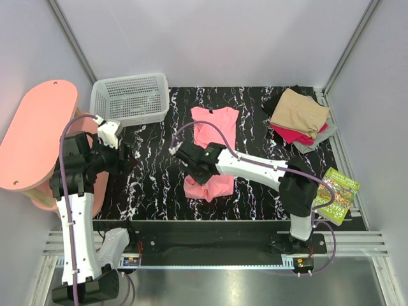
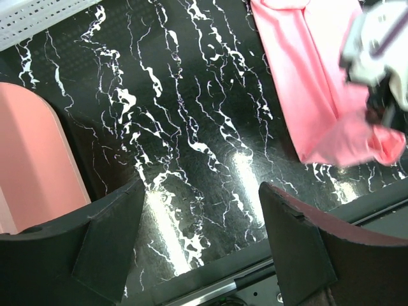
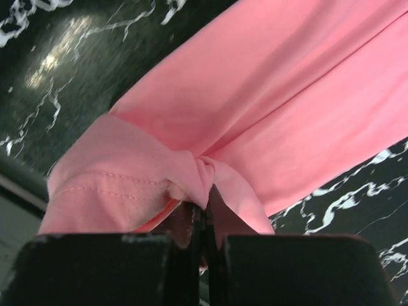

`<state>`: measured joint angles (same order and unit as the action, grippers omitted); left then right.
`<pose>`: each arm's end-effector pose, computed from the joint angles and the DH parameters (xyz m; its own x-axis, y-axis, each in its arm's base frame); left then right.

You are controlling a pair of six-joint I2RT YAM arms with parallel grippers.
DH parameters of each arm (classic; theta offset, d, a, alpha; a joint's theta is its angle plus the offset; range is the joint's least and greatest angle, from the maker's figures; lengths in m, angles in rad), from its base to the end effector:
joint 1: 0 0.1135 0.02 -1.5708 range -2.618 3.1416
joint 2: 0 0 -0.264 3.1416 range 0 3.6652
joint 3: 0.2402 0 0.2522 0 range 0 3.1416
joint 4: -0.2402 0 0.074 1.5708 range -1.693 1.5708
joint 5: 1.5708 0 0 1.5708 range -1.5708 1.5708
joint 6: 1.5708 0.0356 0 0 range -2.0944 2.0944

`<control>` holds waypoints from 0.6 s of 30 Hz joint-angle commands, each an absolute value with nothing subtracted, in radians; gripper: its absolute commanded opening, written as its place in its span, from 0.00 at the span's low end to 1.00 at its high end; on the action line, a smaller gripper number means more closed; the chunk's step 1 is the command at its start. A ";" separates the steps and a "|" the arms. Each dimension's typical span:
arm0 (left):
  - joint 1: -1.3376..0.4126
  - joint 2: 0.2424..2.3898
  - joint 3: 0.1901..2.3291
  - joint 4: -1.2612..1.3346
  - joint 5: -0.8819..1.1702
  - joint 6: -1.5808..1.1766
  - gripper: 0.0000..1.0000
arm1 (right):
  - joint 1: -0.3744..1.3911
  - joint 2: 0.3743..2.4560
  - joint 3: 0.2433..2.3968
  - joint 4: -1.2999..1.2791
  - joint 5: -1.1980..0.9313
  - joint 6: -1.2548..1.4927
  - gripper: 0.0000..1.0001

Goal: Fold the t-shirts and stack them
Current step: Fold the folded rectangular tshirt in 1/3 of the way

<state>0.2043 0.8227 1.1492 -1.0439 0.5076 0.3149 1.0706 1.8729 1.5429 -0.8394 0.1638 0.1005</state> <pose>0.1332 0.0099 0.3733 -0.5559 0.1612 -0.8154 0.3718 0.9256 -0.0705 0.1933 0.3415 0.2425 -0.5231 -0.7506 -0.4038 -0.7867 0.6075 -0.1102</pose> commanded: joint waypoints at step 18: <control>0.202 0.856 1.134 -0.980 0.462 0.376 0.78 | 0.818 2.080 1.770 -0.896 0.157 -0.029 0.00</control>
